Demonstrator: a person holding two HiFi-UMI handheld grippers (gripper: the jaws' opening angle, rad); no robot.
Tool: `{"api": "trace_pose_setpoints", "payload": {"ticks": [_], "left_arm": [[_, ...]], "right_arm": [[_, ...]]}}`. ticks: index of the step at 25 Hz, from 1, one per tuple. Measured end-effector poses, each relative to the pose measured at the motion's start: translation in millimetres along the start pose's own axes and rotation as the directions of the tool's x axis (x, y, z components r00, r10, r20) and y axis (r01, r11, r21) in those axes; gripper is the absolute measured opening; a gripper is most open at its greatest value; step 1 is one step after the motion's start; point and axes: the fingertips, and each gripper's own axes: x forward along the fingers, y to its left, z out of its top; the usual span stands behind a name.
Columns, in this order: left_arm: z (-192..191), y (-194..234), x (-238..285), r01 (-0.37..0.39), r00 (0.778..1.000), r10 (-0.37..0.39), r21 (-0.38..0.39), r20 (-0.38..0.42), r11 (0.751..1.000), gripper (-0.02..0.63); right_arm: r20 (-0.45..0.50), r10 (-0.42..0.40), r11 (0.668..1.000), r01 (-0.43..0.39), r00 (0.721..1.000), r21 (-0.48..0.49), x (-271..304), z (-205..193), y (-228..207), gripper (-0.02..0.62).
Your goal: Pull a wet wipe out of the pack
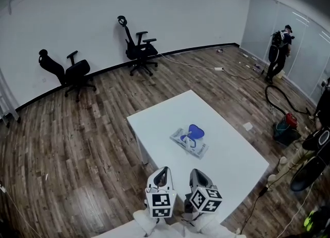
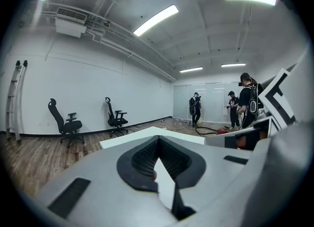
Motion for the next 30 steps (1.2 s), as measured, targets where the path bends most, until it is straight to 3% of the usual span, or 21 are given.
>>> {"api": "trace_pose_setpoints", "payload": {"ticks": [8,14,30], "left_arm": [[-3.2,1.5,26.6,0.026,1.0,-0.026,-0.001,-0.006,1.0,0.0],[-13.6,-3.8,37.2,0.023,0.999,-0.024,-0.029,-0.033,0.999,0.0],[-18.3,-4.4,45.2,-0.001,0.997,-0.001,-0.018,-0.081,1.0,0.0]], "right_arm": [[0.001,-0.022,1.0,0.022,1.0,0.0,13.6,0.8,-11.1,0.009],[0.01,-0.039,0.992,0.04,0.999,-0.12,14.1,2.0,-15.0,0.009],[-0.041,-0.062,0.997,0.06,0.997,-0.038,47.0,-7.5,-44.2,0.011]]}}
